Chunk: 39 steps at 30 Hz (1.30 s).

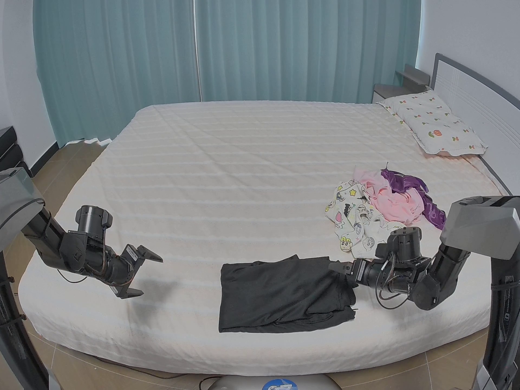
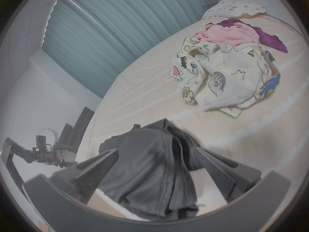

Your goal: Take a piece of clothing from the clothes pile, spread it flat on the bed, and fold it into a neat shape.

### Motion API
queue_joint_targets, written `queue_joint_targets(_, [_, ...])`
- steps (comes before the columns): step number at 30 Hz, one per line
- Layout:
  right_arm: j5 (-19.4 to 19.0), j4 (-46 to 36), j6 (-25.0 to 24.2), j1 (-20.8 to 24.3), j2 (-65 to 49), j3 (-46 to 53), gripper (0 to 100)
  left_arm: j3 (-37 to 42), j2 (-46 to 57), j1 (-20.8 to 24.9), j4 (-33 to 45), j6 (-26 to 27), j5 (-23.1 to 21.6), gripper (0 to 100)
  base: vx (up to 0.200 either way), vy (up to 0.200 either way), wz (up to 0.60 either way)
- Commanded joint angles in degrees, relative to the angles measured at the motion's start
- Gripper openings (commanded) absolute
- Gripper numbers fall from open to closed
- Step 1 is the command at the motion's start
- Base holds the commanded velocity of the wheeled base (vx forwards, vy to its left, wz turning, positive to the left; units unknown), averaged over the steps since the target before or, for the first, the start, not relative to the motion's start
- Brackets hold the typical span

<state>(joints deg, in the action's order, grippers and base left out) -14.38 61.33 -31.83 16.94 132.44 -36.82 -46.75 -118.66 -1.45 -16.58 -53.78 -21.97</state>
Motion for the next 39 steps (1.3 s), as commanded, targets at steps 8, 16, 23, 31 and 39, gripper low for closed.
queue_joint_targets(8, [-2.3, 6.3, 0.7, 5.4, -1.0, 8.5, 100, 0.0, 0.0, 0.0, 0.0, -0.1, 0.0, 100, 0.0, 0.0, 0.0])
queue_joint_targets(16, [-2.3, 6.3, 1.3, 5.6, 1.0, 8.7, 100, -0.1, 0.0, 0.0, 0.0, -0.8, -0.1, 100, 0.0, 0.0, 0.0])
queue_joint_targets(23, [-2.3, 6.3, 2.6, 5.6, 2.7, 8.3, 100, -0.1, 0.0, 0.0, 0.0, -0.8, 0.0, 100, 0.0, 0.0, 0.0])
queue_joint_targets(31, [-1.9, 6.2, 3.4, 5.6, 3.1, 7.9, 0, 0.0, 0.0, 0.0, 0.0, -0.8, 0.0, 100, 0.0, 0.0, 0.0])
queue_joint_targets(39, [-1.9, 6.9, 5.1, 3.4, 0.5, 13.1, 0, -0.1, -0.1, 0.0, 0.0, -0.8, 0.0, 100, 0.0, 0.0, 0.0])
